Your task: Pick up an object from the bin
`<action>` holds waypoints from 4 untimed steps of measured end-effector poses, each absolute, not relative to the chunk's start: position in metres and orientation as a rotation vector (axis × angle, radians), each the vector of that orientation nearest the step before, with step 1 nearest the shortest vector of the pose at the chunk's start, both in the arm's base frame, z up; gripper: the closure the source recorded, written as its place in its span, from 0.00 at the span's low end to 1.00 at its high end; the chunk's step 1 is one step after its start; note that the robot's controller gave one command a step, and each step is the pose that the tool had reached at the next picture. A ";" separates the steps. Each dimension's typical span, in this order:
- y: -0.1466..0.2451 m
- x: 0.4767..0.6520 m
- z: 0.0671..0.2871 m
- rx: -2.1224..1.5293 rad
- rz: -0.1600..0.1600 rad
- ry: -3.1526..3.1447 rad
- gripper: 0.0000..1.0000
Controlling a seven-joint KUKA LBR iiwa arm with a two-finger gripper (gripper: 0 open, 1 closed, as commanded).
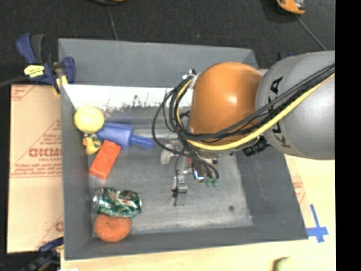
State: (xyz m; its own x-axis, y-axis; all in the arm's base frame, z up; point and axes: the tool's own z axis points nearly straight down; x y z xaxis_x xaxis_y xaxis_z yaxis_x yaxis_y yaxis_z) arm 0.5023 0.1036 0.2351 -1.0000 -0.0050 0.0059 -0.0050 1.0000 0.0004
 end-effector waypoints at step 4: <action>0.137 0.507 0.175 0.293 -0.004 -3.132 0.00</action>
Offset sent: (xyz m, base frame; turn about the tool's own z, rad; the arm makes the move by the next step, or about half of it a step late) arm 0.0206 0.0536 -0.0797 -0.2898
